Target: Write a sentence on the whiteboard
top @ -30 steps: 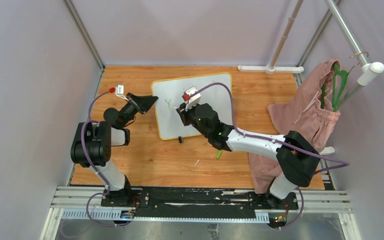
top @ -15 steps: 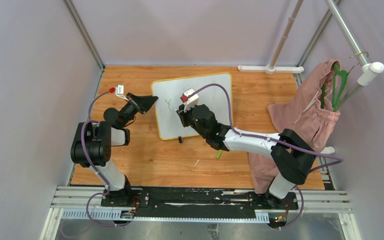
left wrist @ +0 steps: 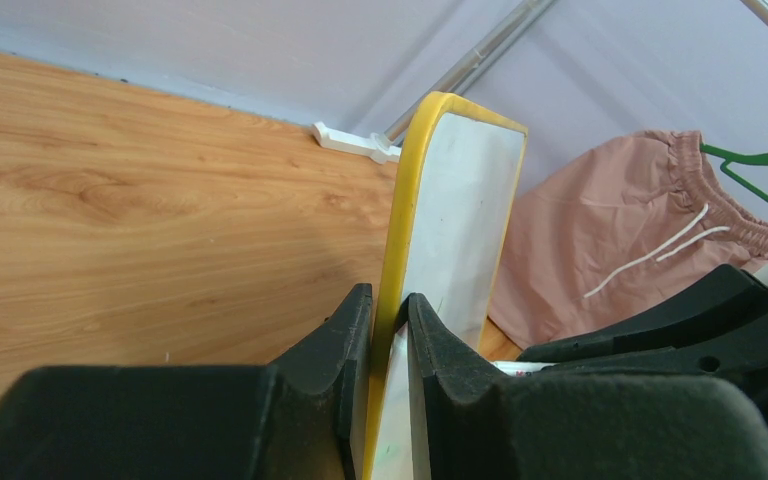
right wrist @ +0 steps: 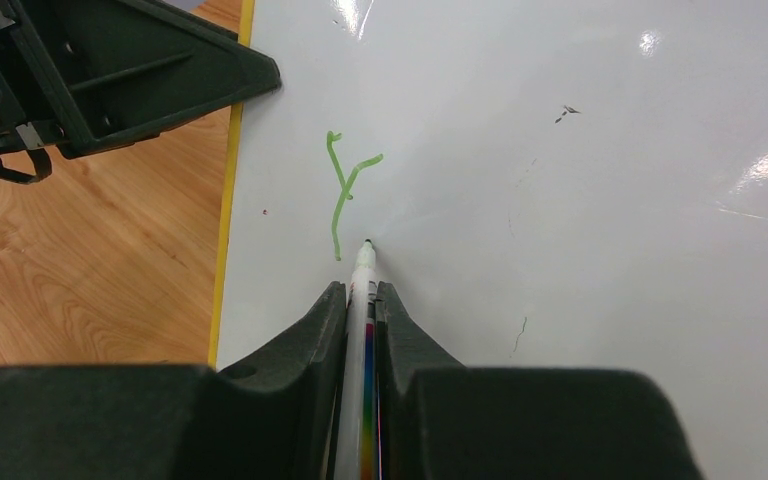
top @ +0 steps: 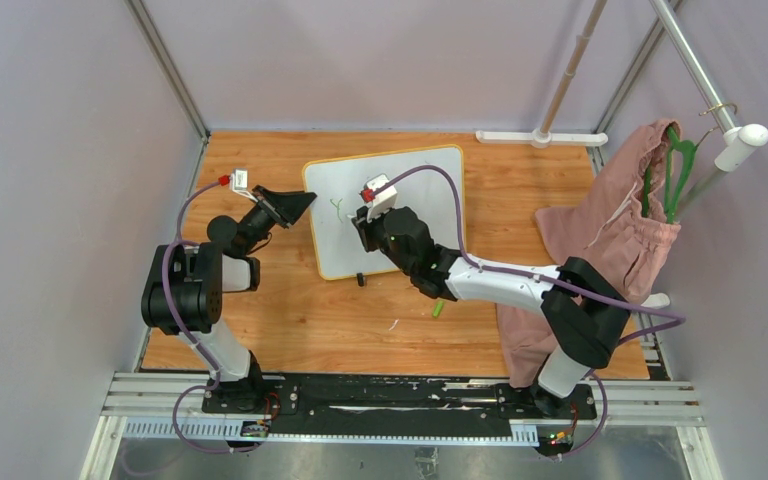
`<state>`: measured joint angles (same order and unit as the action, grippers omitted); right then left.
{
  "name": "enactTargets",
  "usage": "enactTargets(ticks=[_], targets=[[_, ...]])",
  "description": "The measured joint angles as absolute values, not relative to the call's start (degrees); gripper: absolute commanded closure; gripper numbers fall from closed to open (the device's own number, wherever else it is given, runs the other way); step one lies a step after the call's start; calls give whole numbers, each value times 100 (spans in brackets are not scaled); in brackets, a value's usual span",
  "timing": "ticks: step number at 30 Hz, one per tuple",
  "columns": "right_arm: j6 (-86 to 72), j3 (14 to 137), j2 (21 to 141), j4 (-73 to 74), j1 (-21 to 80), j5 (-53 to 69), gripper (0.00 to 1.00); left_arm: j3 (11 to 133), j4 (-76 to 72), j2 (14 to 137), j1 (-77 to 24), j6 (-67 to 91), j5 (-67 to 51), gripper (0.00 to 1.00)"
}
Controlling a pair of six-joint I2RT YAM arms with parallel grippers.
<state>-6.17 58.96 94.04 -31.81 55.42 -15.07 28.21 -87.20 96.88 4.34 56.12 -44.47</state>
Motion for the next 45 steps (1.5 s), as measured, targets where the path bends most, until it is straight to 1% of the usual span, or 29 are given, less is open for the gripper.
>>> enactTargets(ticks=[26,45], targets=[[-622,5623,9196,-3129,5487,-1616,100,2821,-8715,9679,425,5610,-4440,100],[-578,5964,9249,-2912,5387,-1594,100,2821,-8696,9677,362,5612,-4477,100]])
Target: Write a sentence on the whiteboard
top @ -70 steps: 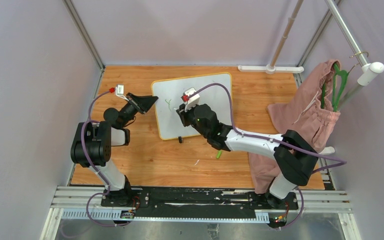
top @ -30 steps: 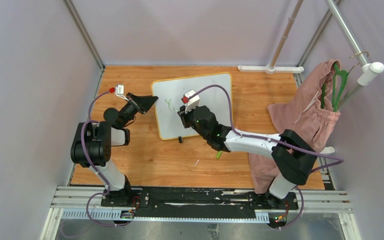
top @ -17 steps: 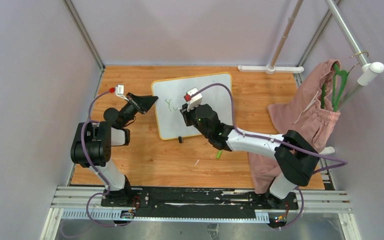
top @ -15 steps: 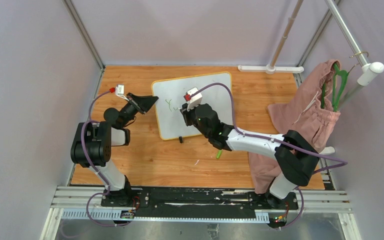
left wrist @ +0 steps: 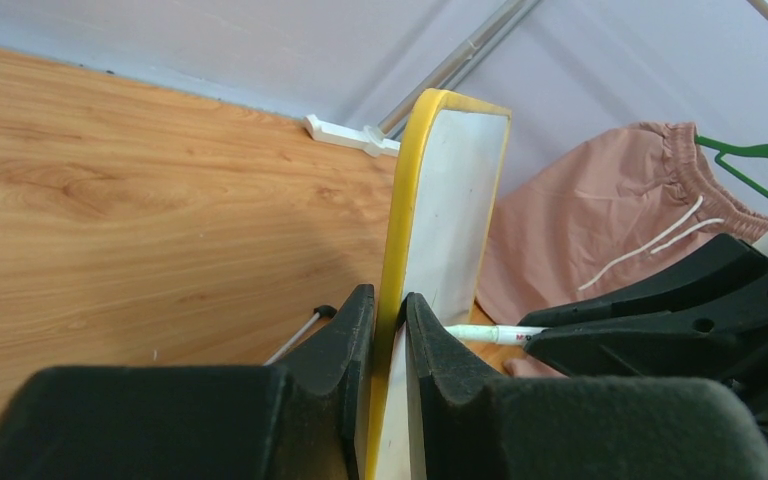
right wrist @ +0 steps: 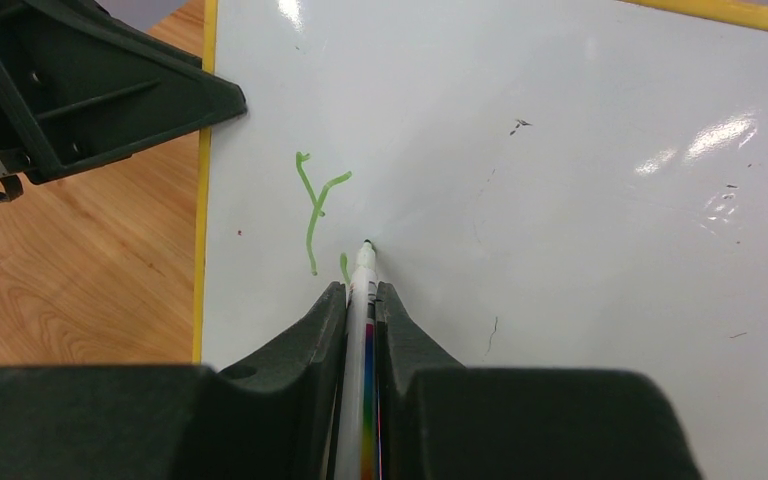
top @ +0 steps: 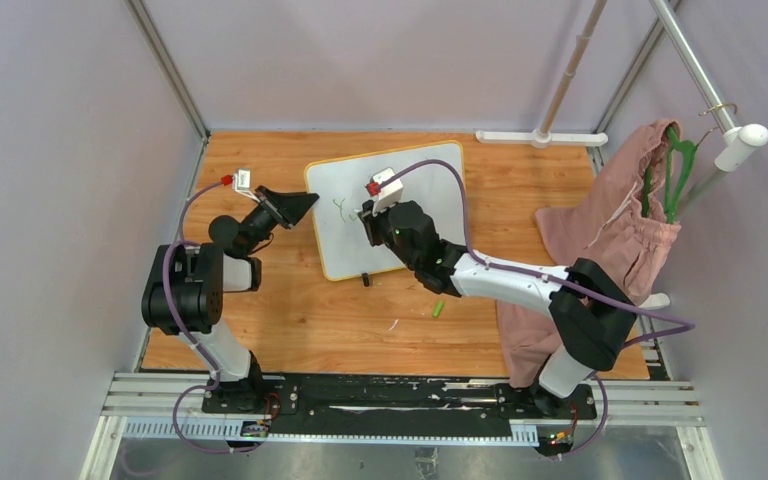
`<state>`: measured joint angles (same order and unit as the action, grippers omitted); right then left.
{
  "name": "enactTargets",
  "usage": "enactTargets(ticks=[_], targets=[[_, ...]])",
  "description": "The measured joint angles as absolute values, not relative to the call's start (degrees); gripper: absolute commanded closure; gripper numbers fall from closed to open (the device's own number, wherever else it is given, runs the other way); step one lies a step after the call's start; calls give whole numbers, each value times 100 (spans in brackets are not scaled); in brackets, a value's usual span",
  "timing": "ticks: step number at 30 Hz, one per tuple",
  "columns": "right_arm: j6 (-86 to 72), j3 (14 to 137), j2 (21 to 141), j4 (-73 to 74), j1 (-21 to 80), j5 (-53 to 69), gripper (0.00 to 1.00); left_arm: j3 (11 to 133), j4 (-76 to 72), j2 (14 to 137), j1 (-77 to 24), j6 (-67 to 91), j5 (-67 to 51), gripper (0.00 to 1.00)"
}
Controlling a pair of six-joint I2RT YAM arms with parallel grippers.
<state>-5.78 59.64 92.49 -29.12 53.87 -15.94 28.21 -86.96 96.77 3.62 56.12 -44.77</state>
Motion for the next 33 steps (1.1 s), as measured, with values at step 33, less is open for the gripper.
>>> enactTargets(ticks=[33], targets=[[-587,5961,9306,-2904,5387,-1302,100,2821,-8696,9675,362,5612,-4482,100]])
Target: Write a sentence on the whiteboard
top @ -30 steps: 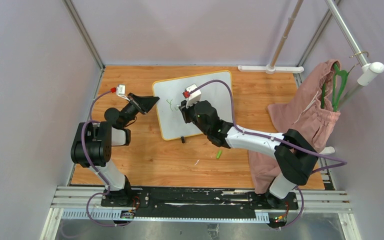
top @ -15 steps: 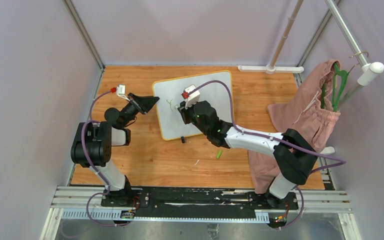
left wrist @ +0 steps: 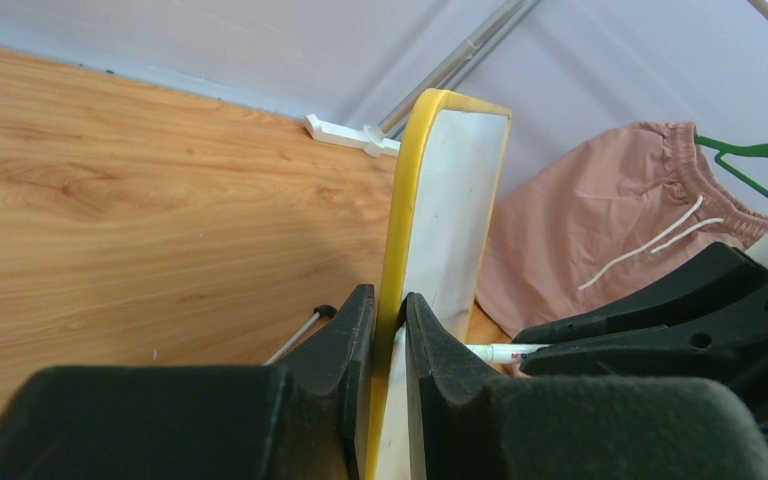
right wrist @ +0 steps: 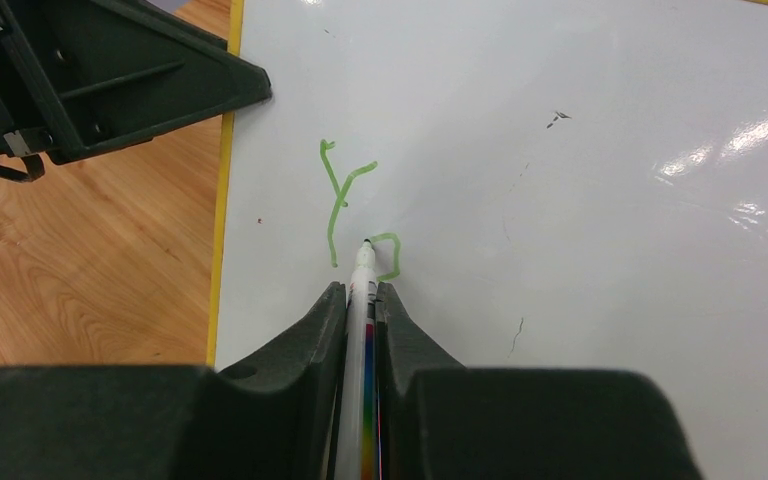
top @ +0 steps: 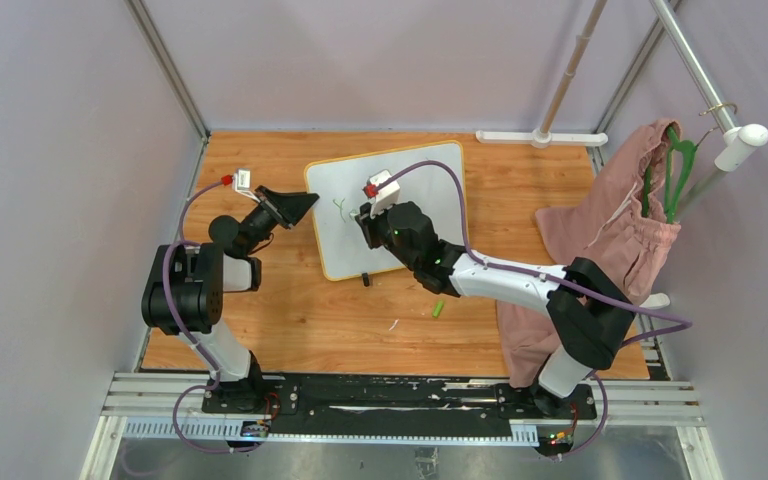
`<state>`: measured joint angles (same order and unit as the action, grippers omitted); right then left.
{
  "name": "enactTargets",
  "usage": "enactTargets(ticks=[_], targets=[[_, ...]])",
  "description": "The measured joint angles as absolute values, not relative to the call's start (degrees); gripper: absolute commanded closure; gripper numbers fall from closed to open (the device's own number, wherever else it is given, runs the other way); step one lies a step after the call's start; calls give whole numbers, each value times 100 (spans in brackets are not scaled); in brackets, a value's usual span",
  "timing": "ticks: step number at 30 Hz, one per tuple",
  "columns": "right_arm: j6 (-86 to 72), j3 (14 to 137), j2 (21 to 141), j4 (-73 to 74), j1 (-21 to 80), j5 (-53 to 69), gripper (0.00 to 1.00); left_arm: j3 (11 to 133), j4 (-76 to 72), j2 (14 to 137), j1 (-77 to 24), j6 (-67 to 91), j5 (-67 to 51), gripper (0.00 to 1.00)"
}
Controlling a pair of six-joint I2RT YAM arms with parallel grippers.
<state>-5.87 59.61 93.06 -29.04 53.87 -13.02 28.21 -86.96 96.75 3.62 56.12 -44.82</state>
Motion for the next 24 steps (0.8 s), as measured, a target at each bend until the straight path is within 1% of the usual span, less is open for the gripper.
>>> enactTargets(ticks=[13,24], targets=[[-646,5870,9238,-2847,5402,-1223,100,2821,-8696,9655,353,5614,-4482,100],[-635,5756,8479,-2786,5360,-1452,100,2821,-8705,9605,316,5616,-4541,100]])
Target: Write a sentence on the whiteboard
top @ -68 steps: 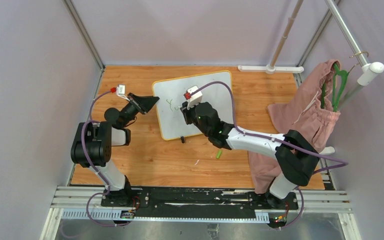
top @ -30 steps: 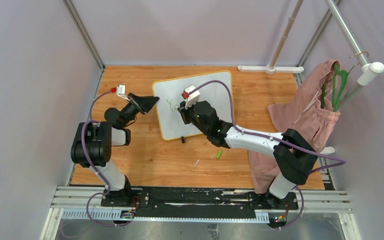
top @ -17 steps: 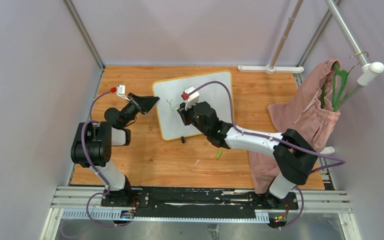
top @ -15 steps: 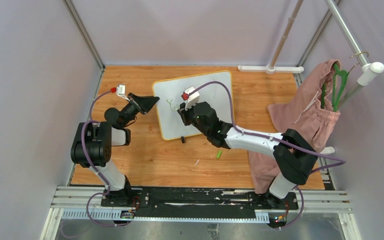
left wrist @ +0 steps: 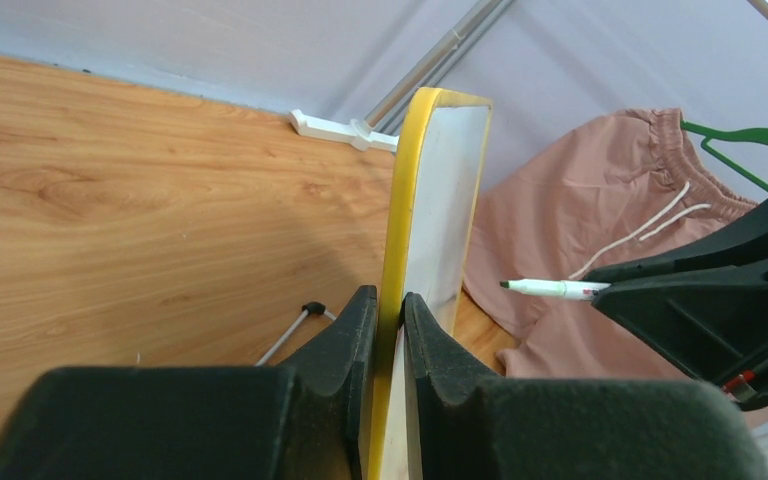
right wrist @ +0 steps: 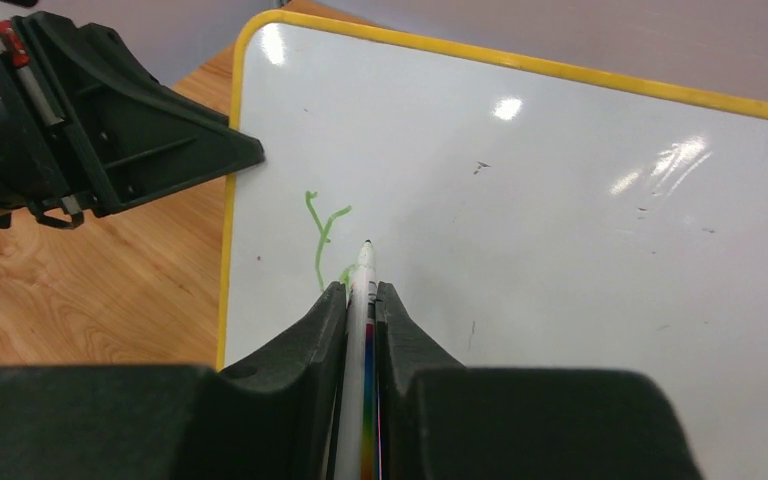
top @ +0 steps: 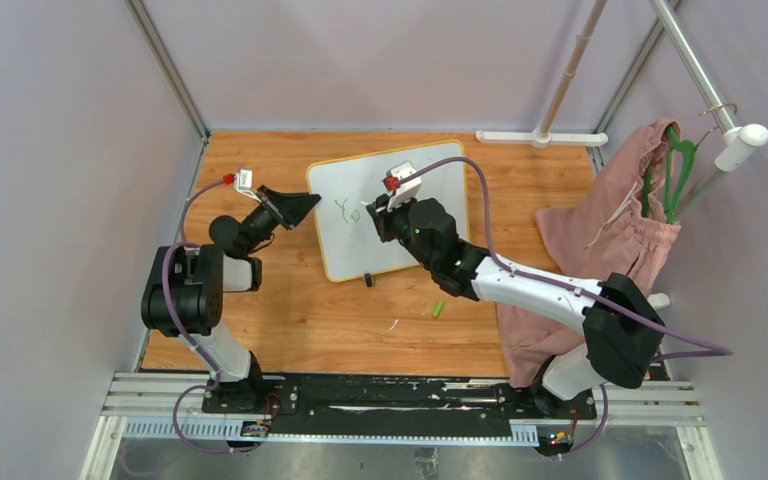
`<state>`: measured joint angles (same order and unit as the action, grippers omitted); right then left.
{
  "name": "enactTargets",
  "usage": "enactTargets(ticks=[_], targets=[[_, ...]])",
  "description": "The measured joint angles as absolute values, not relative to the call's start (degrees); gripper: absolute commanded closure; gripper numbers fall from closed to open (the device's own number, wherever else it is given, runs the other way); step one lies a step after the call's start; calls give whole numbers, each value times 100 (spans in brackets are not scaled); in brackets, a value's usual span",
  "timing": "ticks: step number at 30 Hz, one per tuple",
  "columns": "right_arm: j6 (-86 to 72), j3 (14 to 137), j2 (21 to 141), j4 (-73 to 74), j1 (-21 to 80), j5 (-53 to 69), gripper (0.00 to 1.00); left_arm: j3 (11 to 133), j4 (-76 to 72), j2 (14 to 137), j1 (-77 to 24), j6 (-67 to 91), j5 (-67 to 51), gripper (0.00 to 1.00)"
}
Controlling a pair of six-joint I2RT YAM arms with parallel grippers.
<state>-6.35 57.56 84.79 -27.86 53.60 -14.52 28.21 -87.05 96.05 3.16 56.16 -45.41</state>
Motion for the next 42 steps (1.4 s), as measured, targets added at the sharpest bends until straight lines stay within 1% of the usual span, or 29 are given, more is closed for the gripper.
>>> enactTargets(ticks=[9,20,42], targets=[[-642,5553,8538,-2783,5111,-1433,100,2821,-8713,9605,316,5616,-4552,100],[-670,5553,8661,-2877,5109,-1243,100,2821,-8718,9605,316,5614,-4582,100],[-687,5682,8888,-2880,5109,-1245,100,2821,-8715,9605,316,5614,-4587,100]])
